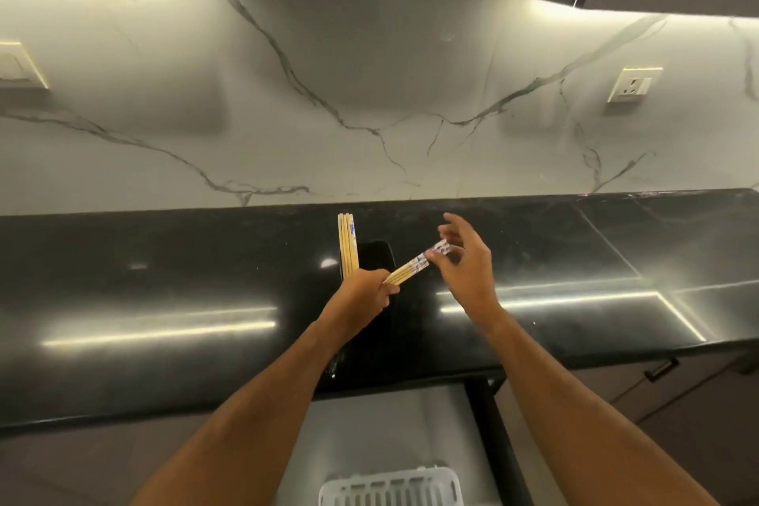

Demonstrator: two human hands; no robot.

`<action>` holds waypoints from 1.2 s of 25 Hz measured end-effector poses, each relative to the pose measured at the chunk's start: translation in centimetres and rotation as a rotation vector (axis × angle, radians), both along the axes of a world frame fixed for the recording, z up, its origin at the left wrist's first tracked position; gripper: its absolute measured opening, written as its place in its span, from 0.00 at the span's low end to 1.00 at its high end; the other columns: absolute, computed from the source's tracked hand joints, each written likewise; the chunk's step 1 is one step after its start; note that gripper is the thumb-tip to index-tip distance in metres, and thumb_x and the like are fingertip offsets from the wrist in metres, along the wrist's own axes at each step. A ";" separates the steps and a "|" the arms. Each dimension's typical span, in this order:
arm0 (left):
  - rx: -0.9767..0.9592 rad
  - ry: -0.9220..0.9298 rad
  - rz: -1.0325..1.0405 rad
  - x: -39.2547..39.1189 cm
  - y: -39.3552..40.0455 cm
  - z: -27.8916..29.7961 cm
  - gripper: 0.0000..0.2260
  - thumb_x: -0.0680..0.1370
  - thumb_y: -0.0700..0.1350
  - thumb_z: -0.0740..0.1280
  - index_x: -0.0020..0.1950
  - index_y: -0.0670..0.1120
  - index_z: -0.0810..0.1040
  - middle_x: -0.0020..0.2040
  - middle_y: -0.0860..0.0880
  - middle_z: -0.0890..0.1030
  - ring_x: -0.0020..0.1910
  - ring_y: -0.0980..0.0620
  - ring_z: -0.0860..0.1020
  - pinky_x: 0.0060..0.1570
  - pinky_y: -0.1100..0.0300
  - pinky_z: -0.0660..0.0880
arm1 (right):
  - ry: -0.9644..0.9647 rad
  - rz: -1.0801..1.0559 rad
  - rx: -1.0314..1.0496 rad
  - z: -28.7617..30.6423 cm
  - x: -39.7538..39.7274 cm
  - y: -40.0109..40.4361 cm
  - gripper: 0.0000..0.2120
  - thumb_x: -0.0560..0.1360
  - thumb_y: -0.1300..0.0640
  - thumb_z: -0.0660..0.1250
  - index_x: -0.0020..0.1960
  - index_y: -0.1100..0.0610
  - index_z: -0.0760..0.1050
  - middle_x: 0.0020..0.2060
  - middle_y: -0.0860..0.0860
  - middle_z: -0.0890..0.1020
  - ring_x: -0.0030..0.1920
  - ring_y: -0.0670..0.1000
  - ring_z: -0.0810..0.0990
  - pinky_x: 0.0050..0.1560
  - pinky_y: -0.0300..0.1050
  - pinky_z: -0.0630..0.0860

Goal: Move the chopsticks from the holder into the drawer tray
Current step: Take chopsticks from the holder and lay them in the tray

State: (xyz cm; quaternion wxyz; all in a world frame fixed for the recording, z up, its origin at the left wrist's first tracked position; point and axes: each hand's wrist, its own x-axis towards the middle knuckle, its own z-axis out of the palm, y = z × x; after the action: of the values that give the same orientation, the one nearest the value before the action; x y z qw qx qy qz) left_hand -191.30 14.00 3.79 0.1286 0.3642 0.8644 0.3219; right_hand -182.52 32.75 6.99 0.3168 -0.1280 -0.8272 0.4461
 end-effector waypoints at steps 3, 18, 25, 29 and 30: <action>-0.219 0.265 -0.143 2.1 -2.4 -3.1 0.08 0.84 0.46 0.63 0.57 0.45 0.79 0.45 0.48 0.82 0.41 0.53 0.80 0.47 0.57 0.79 | -0.177 0.223 0.778 -3.4 3.0 -1.2 0.25 0.74 0.54 0.76 0.68 0.59 0.76 0.54 0.54 0.84 0.54 0.55 0.82 0.57 0.48 0.76; -0.474 0.231 -0.273 15.4 -10.7 -18.4 0.08 0.81 0.42 0.69 0.60 0.45 0.78 0.51 0.46 0.84 0.47 0.50 0.82 0.51 0.57 0.80 | -0.835 0.432 0.725 -20.2 16.5 -7.7 0.08 0.80 0.60 0.68 0.59 0.53 0.78 0.51 0.51 0.83 0.50 0.49 0.82 0.56 0.44 0.80; -0.664 0.136 -0.269 18.7 -10.7 -24.2 0.16 0.77 0.34 0.71 0.63 0.44 0.79 0.59 0.44 0.84 0.56 0.44 0.83 0.58 0.52 0.80 | -0.980 0.526 0.685 -26.9 19.0 -9.8 0.17 0.77 0.62 0.71 0.65 0.55 0.77 0.61 0.53 0.82 0.59 0.53 0.82 0.61 0.47 0.79; -0.726 0.098 -0.251 18.8 -10.4 -26.3 0.16 0.77 0.35 0.69 0.64 0.44 0.77 0.61 0.44 0.83 0.59 0.43 0.82 0.58 0.53 0.77 | -0.998 0.544 0.717 -28.7 18.4 -10.1 0.17 0.77 0.58 0.73 0.65 0.55 0.77 0.62 0.53 0.82 0.60 0.53 0.82 0.63 0.49 0.78; -0.732 0.087 -0.237 18.7 -10.3 -26.7 0.16 0.77 0.35 0.70 0.64 0.44 0.78 0.61 0.44 0.83 0.58 0.43 0.82 0.58 0.53 0.77 | -1.000 0.545 0.733 -29.1 18.3 -10.1 0.17 0.77 0.57 0.73 0.65 0.55 0.77 0.62 0.53 0.82 0.60 0.54 0.81 0.63 0.50 0.78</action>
State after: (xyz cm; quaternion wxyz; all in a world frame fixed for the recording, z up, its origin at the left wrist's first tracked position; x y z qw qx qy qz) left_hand -172.64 3.71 -22.94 0.2495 0.4051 0.8786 -0.0408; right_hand -164.25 22.63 -22.15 -0.2048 0.0097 -0.9748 0.0878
